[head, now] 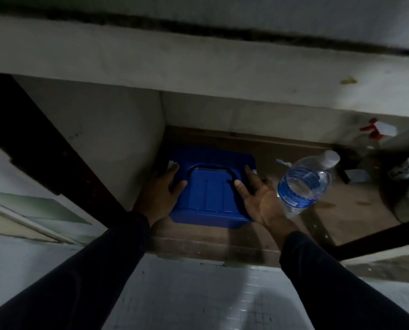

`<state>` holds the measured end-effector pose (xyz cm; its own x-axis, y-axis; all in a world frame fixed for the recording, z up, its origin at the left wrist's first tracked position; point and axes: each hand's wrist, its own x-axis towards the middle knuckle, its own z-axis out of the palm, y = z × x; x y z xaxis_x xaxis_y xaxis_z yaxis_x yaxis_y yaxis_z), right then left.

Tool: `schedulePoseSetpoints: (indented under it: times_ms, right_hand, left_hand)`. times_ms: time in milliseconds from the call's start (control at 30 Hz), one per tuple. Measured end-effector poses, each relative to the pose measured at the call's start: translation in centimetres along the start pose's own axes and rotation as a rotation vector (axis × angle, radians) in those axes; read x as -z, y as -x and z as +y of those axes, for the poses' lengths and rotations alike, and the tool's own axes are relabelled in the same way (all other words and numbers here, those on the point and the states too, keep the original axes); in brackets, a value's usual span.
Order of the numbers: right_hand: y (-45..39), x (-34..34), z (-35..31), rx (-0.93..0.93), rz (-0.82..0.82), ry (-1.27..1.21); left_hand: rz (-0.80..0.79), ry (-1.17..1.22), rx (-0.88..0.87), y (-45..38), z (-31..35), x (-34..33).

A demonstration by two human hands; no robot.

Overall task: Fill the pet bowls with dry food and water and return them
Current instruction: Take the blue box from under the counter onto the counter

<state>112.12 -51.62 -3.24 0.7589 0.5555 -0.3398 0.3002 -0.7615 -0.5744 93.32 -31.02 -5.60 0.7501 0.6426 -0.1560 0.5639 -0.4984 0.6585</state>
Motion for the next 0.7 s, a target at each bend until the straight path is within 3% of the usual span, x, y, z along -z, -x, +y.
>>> schedulePoseSetpoints:
  times_ms: [300,533,700]
  right_hand:
    - [-0.6,-0.7,-0.3,-0.019,0.007,0.160]
    - [-0.7,-0.8,-0.6,-0.034,0.004,0.124]
    - [-0.5,-0.8,-0.7,0.055,0.026,0.152]
  left_hand:
    - [-0.006,0.031,0.041,-1.4,0.0,-0.7]
    - [-0.006,-0.015,0.027,-2.2,0.3,-0.8]
    - [0.001,0.071,0.058,-2.2,0.5,-1.3]
